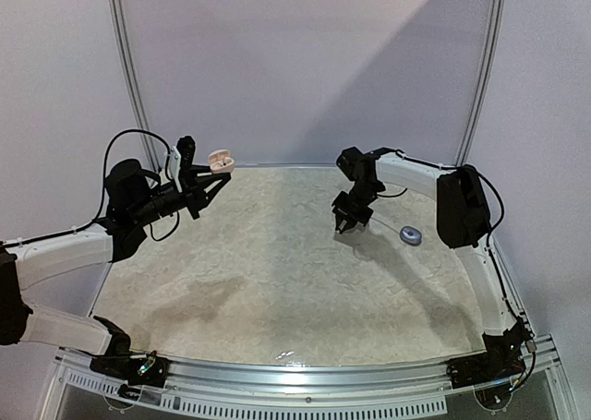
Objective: Insert the wireless bluetooth earbuds into the charging case
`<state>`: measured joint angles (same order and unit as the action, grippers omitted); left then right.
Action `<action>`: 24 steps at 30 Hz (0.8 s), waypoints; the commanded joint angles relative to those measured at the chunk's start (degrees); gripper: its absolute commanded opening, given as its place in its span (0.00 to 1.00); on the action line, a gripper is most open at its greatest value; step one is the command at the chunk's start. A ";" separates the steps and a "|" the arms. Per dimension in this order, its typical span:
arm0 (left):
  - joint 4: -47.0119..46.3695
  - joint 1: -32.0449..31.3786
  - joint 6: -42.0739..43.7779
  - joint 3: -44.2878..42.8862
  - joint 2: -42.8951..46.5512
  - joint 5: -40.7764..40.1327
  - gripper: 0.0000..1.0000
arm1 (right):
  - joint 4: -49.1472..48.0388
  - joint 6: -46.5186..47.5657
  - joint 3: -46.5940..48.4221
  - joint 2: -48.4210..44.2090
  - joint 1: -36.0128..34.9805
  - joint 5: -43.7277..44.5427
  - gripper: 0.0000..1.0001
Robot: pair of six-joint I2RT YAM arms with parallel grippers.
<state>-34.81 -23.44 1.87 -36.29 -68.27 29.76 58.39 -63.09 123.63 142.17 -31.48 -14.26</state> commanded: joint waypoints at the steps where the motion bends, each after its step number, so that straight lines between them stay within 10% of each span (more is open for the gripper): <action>1: 1.13 0.69 0.77 -0.69 -0.15 0.08 0.00 | -2.93 5.71 -3.84 -1.69 -0.31 -2.60 0.06; 24: 3.64 0.68 1.80 -2.29 -0.73 0.94 0.00 | 0.88 24.65 -16.15 -12.15 -6.58 -11.00 0.04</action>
<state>-32.51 -23.44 2.59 -37.15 -68.51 30.61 55.35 -44.97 109.89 133.91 -36.03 -21.98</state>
